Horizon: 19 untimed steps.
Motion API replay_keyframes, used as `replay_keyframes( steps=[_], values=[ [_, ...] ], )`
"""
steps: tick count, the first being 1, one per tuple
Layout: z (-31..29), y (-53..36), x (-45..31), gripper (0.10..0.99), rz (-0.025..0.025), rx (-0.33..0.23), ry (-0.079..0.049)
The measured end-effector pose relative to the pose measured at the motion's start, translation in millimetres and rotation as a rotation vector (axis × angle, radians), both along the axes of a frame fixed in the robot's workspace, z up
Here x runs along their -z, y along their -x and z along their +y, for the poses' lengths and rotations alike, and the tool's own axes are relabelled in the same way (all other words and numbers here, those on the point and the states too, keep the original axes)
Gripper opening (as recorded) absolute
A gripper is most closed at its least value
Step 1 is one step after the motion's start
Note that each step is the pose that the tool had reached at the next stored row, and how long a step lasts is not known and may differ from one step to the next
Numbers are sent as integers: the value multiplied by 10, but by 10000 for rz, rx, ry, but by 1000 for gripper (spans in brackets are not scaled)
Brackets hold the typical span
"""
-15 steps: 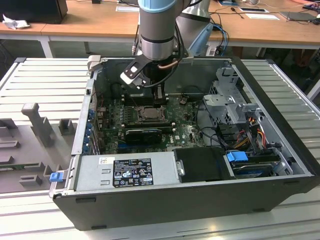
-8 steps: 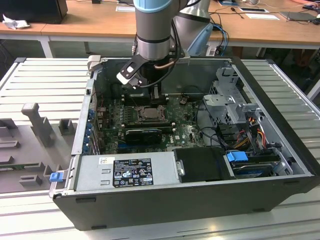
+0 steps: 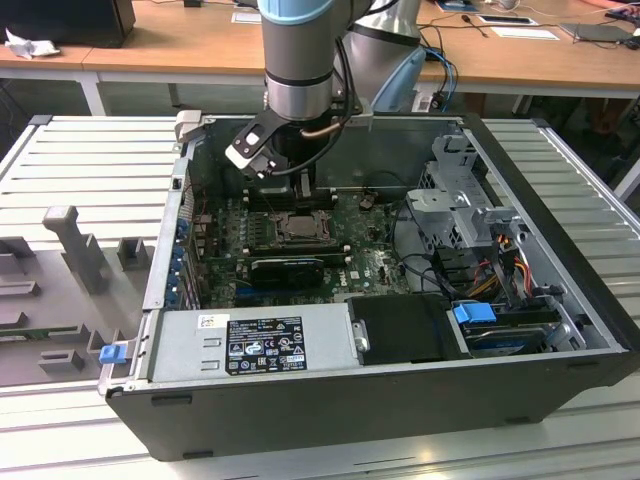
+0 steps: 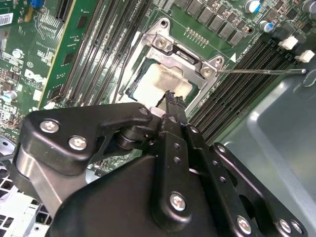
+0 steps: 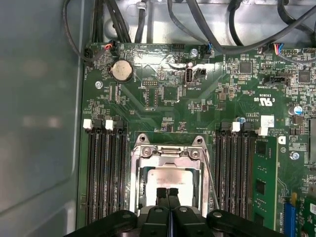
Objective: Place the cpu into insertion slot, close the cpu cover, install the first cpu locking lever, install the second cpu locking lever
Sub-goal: 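Install the first cpu locking lever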
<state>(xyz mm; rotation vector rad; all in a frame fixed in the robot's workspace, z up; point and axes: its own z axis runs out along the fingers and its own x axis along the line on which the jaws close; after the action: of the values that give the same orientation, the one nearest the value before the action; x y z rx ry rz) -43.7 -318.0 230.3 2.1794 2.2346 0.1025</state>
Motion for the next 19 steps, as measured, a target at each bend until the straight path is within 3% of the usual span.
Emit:
replay_keyframes(
  steps=[3,11,19],
  values=[
    [1,0,-72,106,-1,3,-3],
    [1,0,-179,106,-1,2,-3],
    [1,0,-386,106,-1,2,-2]
  ],
)
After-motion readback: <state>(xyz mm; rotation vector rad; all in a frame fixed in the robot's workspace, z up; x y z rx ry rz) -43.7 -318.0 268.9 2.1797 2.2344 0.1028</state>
